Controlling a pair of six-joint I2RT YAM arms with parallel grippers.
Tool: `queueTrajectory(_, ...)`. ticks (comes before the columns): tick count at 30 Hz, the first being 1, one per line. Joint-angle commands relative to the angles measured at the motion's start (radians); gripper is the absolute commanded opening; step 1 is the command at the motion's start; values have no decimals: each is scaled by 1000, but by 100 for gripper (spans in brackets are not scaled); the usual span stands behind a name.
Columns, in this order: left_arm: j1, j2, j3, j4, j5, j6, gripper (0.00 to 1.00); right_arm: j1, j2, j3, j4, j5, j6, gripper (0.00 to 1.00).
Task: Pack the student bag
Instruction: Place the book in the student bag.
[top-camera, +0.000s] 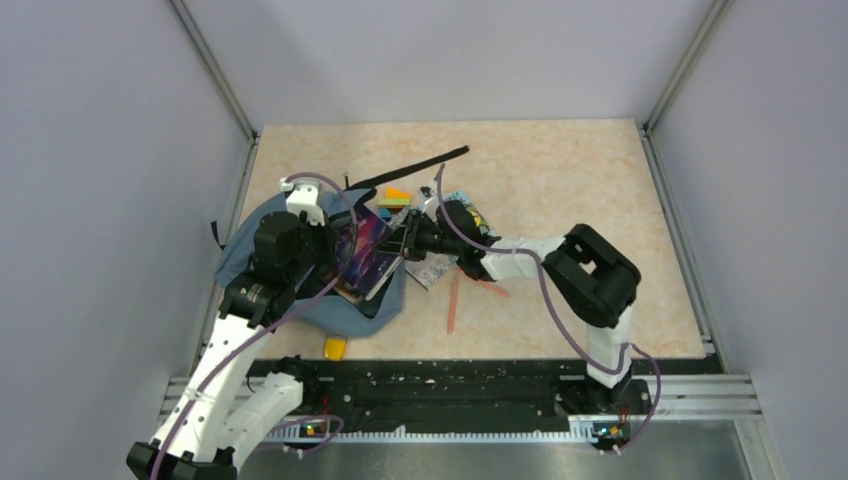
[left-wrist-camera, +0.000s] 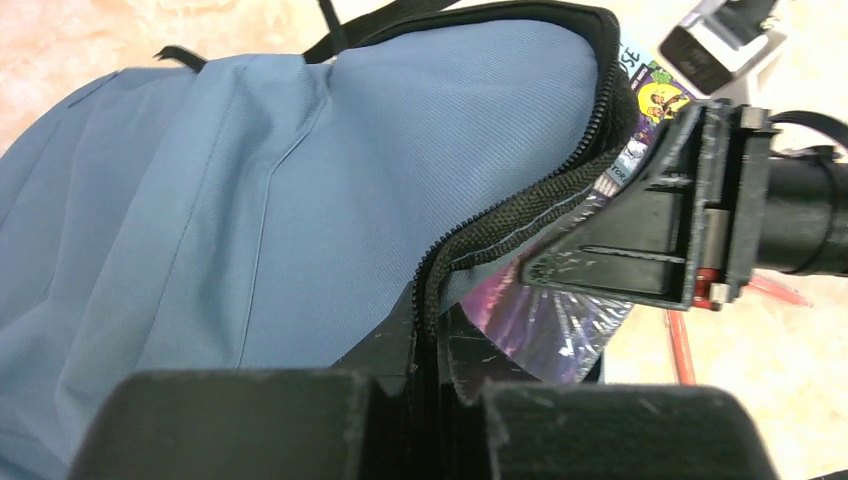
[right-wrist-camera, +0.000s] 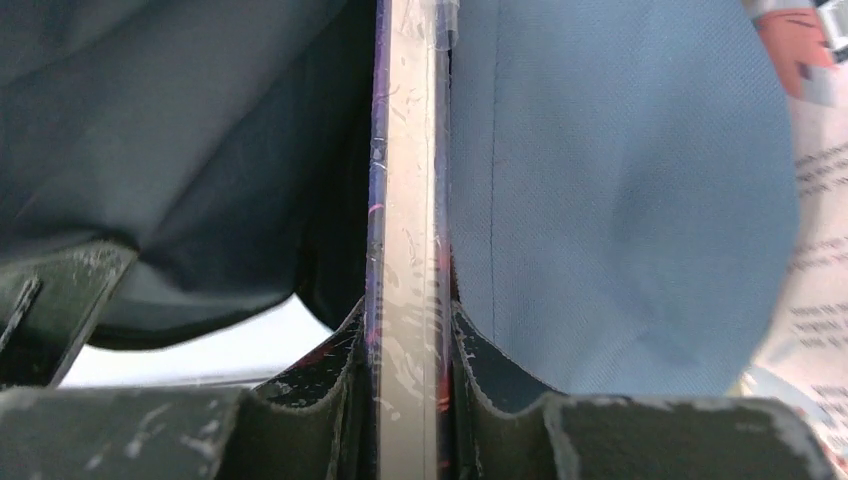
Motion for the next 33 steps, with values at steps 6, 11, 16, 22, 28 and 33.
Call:
queueTrajectory(6,-5,3,6,66,66,-14,0,74,167,308,241,58,95,0)
queueTrajectory(11,-6,2,6,65,58,-14,0,87,300,457,114,57,37,0)
queueTrajectory(16,-5,5,6,65,57,-12,0,104,363,531,27,73,-29,0)
queueTrajectory(22,-6,4,7,63,56,-12,0,126,378,587,-65,115,-171,13)
queueTrajectory(28,-5,3,6,63,55,-13,0,131,322,552,-87,177,-315,51)
queueTrajectory(33,-6,1,7,63,57,-12,0,133,274,512,-78,194,-400,71)
